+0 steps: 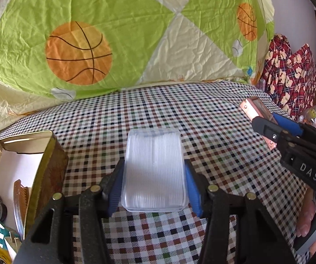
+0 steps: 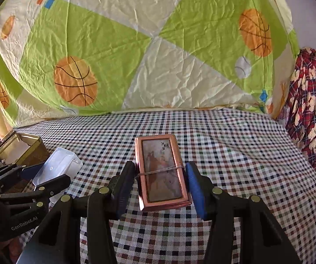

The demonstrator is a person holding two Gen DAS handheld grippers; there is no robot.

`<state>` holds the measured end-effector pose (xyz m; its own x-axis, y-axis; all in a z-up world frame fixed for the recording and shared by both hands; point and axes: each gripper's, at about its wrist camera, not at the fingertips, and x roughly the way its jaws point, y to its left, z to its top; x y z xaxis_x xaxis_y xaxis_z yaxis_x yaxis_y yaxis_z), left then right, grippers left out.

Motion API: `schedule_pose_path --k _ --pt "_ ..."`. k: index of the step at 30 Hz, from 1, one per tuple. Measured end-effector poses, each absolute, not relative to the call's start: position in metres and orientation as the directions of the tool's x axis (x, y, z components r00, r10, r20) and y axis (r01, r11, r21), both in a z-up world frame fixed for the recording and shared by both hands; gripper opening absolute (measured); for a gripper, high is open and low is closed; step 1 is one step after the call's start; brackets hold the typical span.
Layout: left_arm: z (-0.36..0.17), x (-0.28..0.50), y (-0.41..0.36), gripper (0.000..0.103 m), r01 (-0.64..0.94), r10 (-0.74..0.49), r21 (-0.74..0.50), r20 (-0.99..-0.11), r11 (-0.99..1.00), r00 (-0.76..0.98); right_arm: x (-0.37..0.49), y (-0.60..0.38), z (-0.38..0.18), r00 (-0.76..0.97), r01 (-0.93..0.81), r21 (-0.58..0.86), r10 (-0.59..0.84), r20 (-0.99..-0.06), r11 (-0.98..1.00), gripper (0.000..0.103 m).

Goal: Organize rigid objects
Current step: 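Carry the clear box in the left tool and copper frame in the right tool toward the tin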

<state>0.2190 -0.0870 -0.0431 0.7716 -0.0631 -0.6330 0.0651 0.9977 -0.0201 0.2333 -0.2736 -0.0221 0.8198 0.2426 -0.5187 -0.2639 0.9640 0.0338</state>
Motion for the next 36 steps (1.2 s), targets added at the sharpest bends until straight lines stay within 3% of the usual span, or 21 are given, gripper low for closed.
schedule_pose_path --k 36 --pt "-0.021 0.160 -0.075 0.051 0.006 0.001 0.015 -0.447 1.000 0.895 0.194 -0.271 -0.006 0.883 -0.254 0.027 0.243 -0.402 0.967 0.051"
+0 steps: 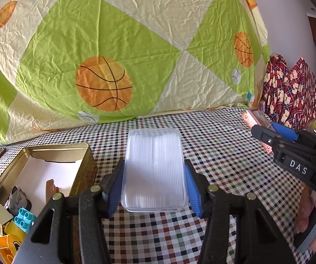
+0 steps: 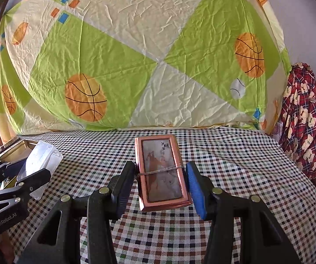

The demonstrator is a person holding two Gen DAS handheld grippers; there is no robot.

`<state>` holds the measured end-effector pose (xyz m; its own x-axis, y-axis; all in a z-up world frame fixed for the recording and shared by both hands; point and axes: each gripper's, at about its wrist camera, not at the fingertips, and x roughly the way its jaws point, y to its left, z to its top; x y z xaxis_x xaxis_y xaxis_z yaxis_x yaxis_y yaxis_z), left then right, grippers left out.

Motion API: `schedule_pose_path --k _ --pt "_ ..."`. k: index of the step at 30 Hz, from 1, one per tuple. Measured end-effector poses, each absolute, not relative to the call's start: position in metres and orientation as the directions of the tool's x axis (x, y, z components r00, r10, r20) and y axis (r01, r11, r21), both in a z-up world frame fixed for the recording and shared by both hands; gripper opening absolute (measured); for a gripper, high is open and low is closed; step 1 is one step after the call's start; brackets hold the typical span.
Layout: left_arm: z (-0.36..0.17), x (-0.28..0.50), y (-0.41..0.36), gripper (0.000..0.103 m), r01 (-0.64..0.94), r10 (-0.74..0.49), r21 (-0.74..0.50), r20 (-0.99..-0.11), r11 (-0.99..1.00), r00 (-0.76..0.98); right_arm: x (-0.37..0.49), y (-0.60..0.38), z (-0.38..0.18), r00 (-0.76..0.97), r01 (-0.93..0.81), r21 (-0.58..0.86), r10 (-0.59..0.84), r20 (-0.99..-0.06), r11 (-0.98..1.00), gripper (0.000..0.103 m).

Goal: Organize rigid objects
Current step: 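Carry the clear box in the left tool and copper frame in the right tool toward the tin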

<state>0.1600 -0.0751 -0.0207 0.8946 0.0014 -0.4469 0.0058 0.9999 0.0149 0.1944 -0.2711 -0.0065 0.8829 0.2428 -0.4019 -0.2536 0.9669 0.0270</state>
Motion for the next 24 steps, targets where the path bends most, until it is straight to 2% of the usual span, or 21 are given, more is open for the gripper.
schedule_pose_path --k 24 --pt "-0.014 0.120 -0.062 0.051 -0.004 0.002 -0.006 -0.347 1.000 0.938 0.173 -0.266 -0.004 0.903 -0.252 0.025 0.244 -0.353 0.967 0.051"
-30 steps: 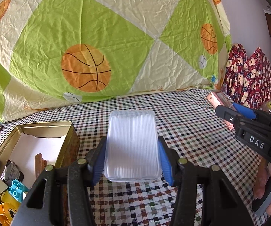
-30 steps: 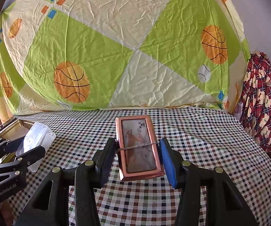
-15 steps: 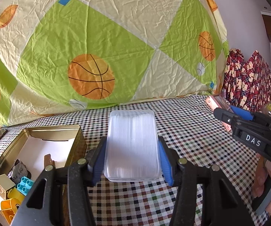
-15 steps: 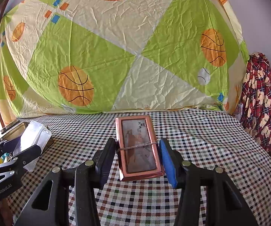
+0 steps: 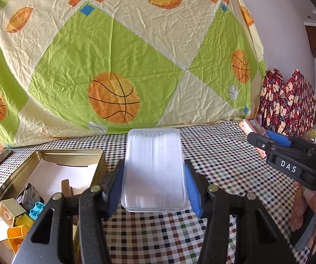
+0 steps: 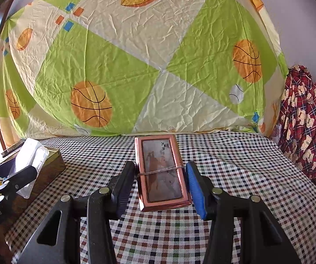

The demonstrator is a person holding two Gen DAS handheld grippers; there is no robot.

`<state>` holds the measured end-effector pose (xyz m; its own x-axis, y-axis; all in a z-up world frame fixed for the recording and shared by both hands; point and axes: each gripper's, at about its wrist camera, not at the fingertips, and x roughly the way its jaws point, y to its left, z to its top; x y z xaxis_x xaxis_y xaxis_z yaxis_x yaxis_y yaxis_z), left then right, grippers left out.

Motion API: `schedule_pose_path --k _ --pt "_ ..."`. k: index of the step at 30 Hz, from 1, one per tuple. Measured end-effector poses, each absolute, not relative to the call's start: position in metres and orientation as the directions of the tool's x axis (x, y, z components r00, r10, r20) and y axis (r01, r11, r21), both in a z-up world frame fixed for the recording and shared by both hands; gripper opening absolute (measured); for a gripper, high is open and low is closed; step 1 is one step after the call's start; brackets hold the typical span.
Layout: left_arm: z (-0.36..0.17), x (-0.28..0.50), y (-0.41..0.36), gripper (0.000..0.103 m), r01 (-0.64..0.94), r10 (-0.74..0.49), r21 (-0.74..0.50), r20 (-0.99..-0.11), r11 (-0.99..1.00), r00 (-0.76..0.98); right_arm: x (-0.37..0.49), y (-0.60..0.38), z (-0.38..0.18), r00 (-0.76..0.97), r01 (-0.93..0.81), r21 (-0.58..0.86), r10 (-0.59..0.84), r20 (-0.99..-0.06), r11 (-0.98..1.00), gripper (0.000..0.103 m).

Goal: Organize rigid objects
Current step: 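Carry the clear box in the left tool and copper frame in the right tool toward the tin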

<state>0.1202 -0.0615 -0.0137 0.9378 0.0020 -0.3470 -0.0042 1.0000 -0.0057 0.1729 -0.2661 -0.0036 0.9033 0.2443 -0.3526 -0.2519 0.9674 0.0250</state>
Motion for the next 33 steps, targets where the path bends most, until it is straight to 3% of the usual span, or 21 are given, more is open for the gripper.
schedule_pose_path --k 33 --pt "-0.010 0.086 -0.043 0.051 -0.026 0.019 -0.022 -0.286 0.999 0.958 0.135 -0.220 -0.002 0.889 -0.356 -0.006 0.337 -0.310 0.935 0.051"
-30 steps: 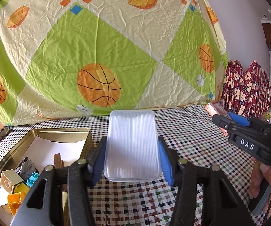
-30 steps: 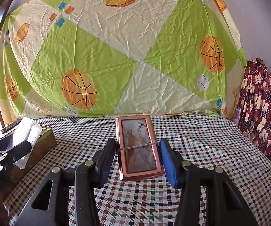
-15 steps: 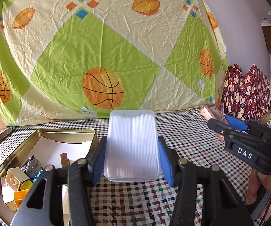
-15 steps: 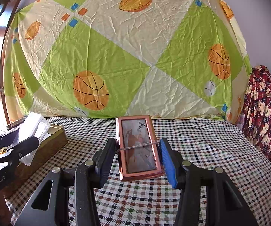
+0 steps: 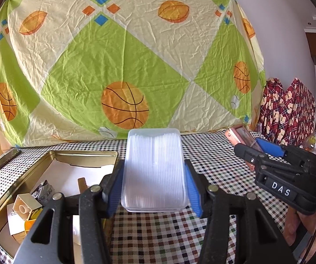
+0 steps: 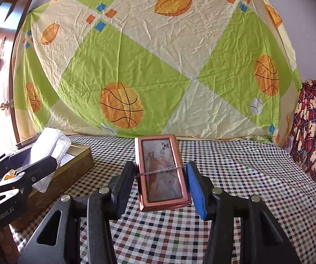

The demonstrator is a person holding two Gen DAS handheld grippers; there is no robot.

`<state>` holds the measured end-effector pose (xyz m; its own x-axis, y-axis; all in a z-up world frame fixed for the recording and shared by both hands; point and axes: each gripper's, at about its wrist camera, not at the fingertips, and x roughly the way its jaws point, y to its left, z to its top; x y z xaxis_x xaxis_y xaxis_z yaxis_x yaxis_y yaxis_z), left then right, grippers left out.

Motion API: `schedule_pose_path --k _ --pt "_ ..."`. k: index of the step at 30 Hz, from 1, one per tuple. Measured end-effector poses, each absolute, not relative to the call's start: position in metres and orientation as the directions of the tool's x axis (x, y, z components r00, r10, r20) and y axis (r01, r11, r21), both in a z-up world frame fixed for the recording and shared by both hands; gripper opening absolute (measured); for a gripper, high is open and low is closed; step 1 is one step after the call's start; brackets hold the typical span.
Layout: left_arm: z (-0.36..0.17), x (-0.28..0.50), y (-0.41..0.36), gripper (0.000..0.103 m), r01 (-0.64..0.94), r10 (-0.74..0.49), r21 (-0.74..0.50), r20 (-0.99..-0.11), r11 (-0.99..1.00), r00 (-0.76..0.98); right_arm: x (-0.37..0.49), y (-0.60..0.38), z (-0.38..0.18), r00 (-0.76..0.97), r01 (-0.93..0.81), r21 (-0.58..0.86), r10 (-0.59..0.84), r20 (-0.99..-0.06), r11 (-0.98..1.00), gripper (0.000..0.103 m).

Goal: Organize rigid objects
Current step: 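Carry the clear box in the left tool and copper frame in the right tool toward the tin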

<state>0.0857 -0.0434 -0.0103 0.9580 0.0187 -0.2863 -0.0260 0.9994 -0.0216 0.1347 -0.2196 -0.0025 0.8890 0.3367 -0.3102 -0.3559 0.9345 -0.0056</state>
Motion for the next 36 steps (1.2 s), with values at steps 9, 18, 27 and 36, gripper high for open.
schedule_pose_path --k 9,18,27,36 --pt "-0.010 0.077 -0.039 0.051 -0.031 0.023 -0.024 -0.277 0.999 0.961 0.133 -0.212 -0.004 0.872 -0.385 0.017 0.369 -0.323 0.923 0.051" --pt "-0.010 0.070 -0.031 0.051 -0.034 0.025 -0.027 -0.274 0.999 0.961 0.124 -0.192 -0.005 0.855 -0.425 0.010 0.405 -0.324 0.905 0.051" --pt "-0.010 0.061 -0.023 0.051 -0.038 0.029 -0.029 -0.270 0.999 0.963 0.117 -0.180 -0.006 0.838 -0.455 0.020 0.435 -0.329 0.890 0.051" --pt "-0.009 0.053 -0.019 0.051 -0.042 0.034 -0.028 -0.257 0.999 0.966 0.113 -0.171 -0.006 0.824 -0.475 0.032 0.457 -0.336 0.880 0.051"
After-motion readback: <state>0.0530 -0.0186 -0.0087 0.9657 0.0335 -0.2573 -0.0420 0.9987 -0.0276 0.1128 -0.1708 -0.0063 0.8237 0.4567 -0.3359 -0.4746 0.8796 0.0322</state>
